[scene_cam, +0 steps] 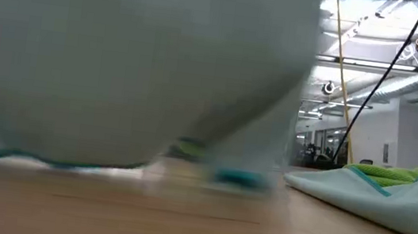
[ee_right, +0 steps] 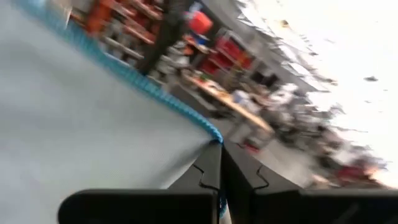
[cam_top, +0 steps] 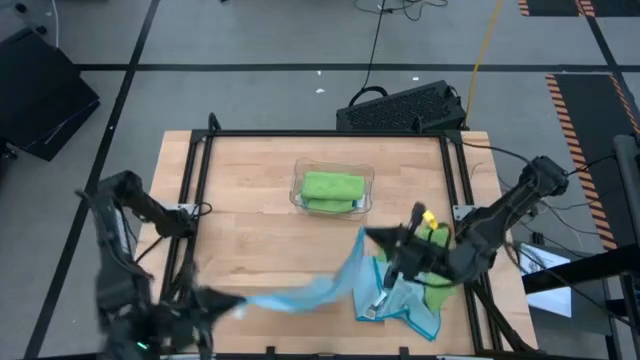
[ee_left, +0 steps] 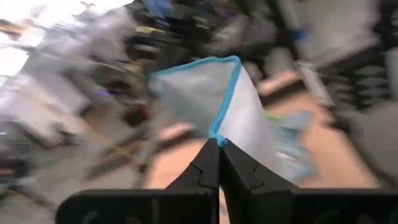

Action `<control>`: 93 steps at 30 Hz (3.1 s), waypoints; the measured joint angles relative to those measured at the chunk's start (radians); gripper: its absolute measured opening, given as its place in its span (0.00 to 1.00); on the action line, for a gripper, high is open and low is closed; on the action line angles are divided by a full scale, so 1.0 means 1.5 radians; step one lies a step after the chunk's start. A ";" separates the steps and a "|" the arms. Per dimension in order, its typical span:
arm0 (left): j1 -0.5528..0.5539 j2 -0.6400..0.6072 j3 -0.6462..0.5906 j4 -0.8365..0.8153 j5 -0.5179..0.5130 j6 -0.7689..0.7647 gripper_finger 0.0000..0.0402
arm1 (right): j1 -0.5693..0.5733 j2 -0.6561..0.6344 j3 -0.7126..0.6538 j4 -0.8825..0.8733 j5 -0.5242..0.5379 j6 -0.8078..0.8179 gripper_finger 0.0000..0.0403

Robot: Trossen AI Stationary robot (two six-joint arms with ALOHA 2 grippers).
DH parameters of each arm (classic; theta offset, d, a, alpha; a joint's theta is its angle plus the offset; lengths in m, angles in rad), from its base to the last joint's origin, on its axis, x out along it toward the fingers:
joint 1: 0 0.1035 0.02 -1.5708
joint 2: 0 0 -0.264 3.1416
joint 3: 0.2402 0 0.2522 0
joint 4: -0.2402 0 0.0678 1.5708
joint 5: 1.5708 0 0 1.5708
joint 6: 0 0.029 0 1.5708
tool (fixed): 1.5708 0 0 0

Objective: Fold microfiber towels
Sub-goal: Fold the blue left microfiber cloth

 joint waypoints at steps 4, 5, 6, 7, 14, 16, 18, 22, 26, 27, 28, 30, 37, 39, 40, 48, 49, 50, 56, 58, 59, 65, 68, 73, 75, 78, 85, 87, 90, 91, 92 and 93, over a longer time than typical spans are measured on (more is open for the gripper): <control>-0.010 -0.058 0.016 0.010 -0.101 0.077 0.03 | -0.023 -0.003 0.056 -0.003 0.041 -0.082 0.00; -0.010 -0.071 0.016 0.010 -0.104 0.079 0.03 | -0.027 -0.003 0.064 -0.003 0.044 -0.090 0.00; -0.010 -0.082 0.012 0.010 -0.104 0.075 0.03 | -0.031 -0.003 0.069 -0.003 0.046 -0.094 0.00; -0.010 -0.089 0.008 0.008 -0.102 0.068 0.02 | -0.033 -0.003 0.070 -0.002 0.045 -0.097 0.00; -0.015 -0.078 -0.003 0.021 -0.064 0.001 0.02 | 0.000 0.010 0.070 -0.034 0.022 -0.030 0.00; -0.013 -0.067 -0.002 0.052 -0.064 -0.027 0.01 | 0.015 0.023 0.070 -0.033 0.022 -0.005 0.00; -0.012 -0.046 -0.002 0.091 -0.064 -0.018 0.01 | 0.028 0.040 0.070 -0.021 0.019 0.015 0.00; -0.016 0.006 -0.003 0.235 -0.037 0.079 0.01 | 0.064 0.073 0.071 -0.003 -0.038 0.054 0.00; -0.039 0.049 0.004 0.399 -0.012 0.192 0.01 | 0.109 0.101 0.107 -0.004 -0.095 0.095 0.00; -0.045 0.056 0.010 0.421 -0.013 0.214 0.01 | 0.118 0.107 0.119 -0.004 -0.101 0.097 0.00; -0.050 0.062 0.016 0.433 -0.023 0.231 0.01 | 0.124 0.113 0.130 -0.003 -0.099 0.094 0.00; -0.062 0.065 0.024 0.437 -0.070 0.256 0.01 | 0.130 0.120 0.146 -0.003 -0.069 0.064 0.00; -0.074 0.019 0.000 0.254 -0.165 0.183 0.01 | 0.041 0.120 0.127 -0.044 0.034 -0.003 0.00; -0.058 0.000 -0.017 0.139 -0.160 0.075 0.01 | -0.007 0.120 0.113 -0.075 -0.010 0.022 0.00; -0.049 -0.009 -0.025 0.083 -0.155 0.019 0.01 | -0.029 0.120 0.105 -0.089 -0.033 0.033 0.00; 0.057 -0.083 -0.095 -0.305 -0.014 -0.439 0.01 | -0.176 0.120 0.044 -0.094 -0.193 0.106 0.00; 0.071 -0.088 -0.107 -0.330 0.003 -0.467 0.00 | -0.188 0.120 0.037 -0.094 -0.209 0.111 0.00; 0.083 -0.093 -0.119 -0.354 0.012 -0.492 0.00 | -0.198 0.120 0.027 -0.093 -0.226 0.118 0.00; 0.142 -0.122 -0.189 -0.498 0.114 -0.690 0.01 | -0.258 0.120 -0.041 -0.065 -0.319 0.165 0.00; 0.153 -0.126 -0.211 -0.518 0.154 -0.733 0.01 | -0.272 0.120 -0.067 -0.040 -0.352 0.173 0.00; 0.153 -0.127 -0.219 -0.518 0.165 -0.742 0.01 | -0.278 0.120 -0.079 -0.031 -0.365 0.172 0.00; 0.142 -0.129 -0.210 -0.418 0.161 -0.612 0.02 | -0.269 0.106 -0.088 -0.008 -0.376 0.152 0.00; 0.142 -0.131 -0.184 -0.321 0.159 -0.470 0.01 | -0.235 0.078 -0.065 -0.002 -0.372 0.126 0.00; 0.142 -0.130 -0.132 -0.206 0.130 -0.277 0.02 | -0.156 0.036 -0.020 0.044 -0.242 0.018 0.00; 0.142 -0.131 -0.110 -0.173 0.109 -0.216 0.01 | -0.126 0.029 0.008 0.050 -0.205 -0.030 0.00; 0.142 -0.131 -0.073 -0.138 0.092 -0.141 0.01 | -0.083 0.032 0.053 0.047 -0.144 -0.081 0.00; 0.086 -0.131 -0.009 -0.112 0.095 -0.040 0.01 | -0.025 0.076 0.121 0.047 -0.036 -0.093 0.00; 0.054 -0.137 -0.003 -0.114 0.064 -0.038 0.01 | -0.017 0.086 0.126 0.046 0.013 -0.077 0.00; 0.014 -0.151 -0.001 -0.115 -0.010 -0.052 0.01 | -0.016 0.093 0.126 0.046 0.085 -0.077 0.00; 0.005 -0.155 -0.001 -0.115 -0.024 -0.059 0.01 | -0.019 0.094 0.126 0.045 0.106 -0.077 0.00; 0.000 -0.158 -0.001 -0.115 -0.029 -0.067 0.01 | -0.023 0.094 0.126 0.045 0.115 -0.075 0.00; -0.001 -0.160 -0.001 -0.113 -0.029 -0.077 0.01 | -0.029 0.093 0.126 0.046 0.115 -0.068 0.00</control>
